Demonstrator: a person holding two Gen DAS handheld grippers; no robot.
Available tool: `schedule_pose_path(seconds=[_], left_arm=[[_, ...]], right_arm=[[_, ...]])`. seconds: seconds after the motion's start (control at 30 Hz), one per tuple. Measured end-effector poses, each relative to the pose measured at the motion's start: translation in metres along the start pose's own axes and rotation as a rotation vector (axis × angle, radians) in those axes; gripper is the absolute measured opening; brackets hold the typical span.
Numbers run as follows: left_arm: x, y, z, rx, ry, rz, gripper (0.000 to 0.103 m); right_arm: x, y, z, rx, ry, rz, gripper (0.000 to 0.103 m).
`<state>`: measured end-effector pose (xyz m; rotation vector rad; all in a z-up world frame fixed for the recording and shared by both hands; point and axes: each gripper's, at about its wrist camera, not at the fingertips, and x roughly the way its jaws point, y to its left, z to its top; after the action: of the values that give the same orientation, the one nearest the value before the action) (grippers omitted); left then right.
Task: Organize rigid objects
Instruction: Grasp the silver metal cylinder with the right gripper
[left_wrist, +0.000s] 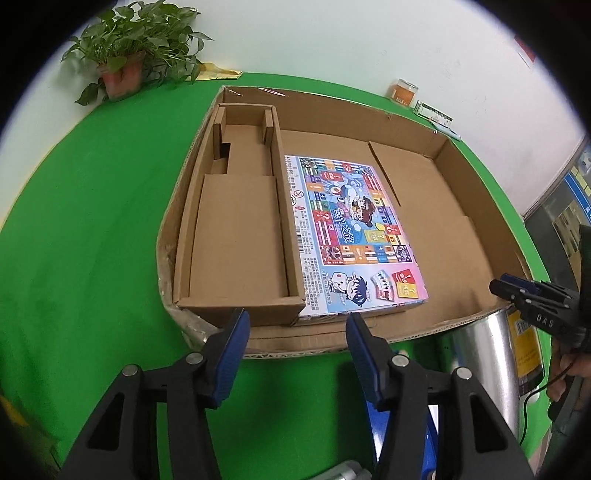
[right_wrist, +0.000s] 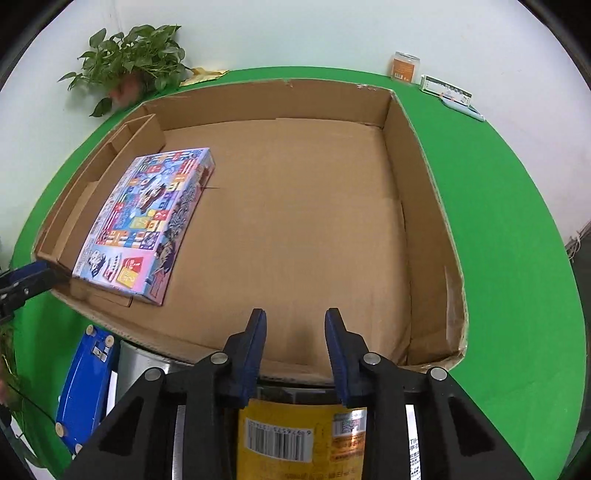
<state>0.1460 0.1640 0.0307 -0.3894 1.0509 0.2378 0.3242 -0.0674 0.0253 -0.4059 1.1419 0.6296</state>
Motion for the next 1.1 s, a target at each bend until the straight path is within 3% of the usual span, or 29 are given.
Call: schedule_pose_path(seconds=[0.23,0.3,0.33,0.37,0.4,0.47,0.53,0.67,0.9,1.1], left_arm=[[-0.011,-0.006,-0.005,0.01,-0.046,0.022,0.053],[-0.026,-0.011,-0.006,0.022,-0.108,0.026,0.054],[-0.042,-0.016,-0.007,0.034,-0.173,0.031,0.055],[-0.06,-0.023,-0.01,0.053,-0.244,0.03,0.065],[-0.076,-0.029,-0.012,0.067,-0.301,0.028,0.088],[-0.099,-0.038,-0.02,0.08,-0.382,0.021,0.102],[-0.117,-0.05,-0.029,0.104,-0.429,-0.041,0.102],[-0.117,-0.064,-0.047,0.1,-0.36,-0.119,0.102],[-0.083,-0.083,-0.071,0.075,-0.151,-0.253,0.102],[-0.069,-0.1,-0.075,0.047,-0.073,-0.362,0.102]], right_arm=[[-0.004,0.002,-0.002,0.0,-0.01,0.017,0.033],[-0.019,0.004,0.002,0.008,-0.068,0.036,0.055],[-0.03,0.004,0.002,0.014,-0.118,0.067,0.088],[-0.047,0.002,-0.001,0.022,-0.188,0.107,0.101],[-0.069,0.002,-0.008,0.025,-0.267,0.151,0.103],[-0.088,0.004,-0.017,0.009,-0.304,0.209,0.102],[-0.104,0.003,-0.033,0.003,-0.311,0.277,0.102],[-0.114,0.003,-0.066,-0.014,-0.272,0.322,0.102],[-0.074,0.005,-0.117,0.152,-0.025,0.458,0.1],[-0.027,0.025,-0.136,0.226,0.123,0.478,0.085]])
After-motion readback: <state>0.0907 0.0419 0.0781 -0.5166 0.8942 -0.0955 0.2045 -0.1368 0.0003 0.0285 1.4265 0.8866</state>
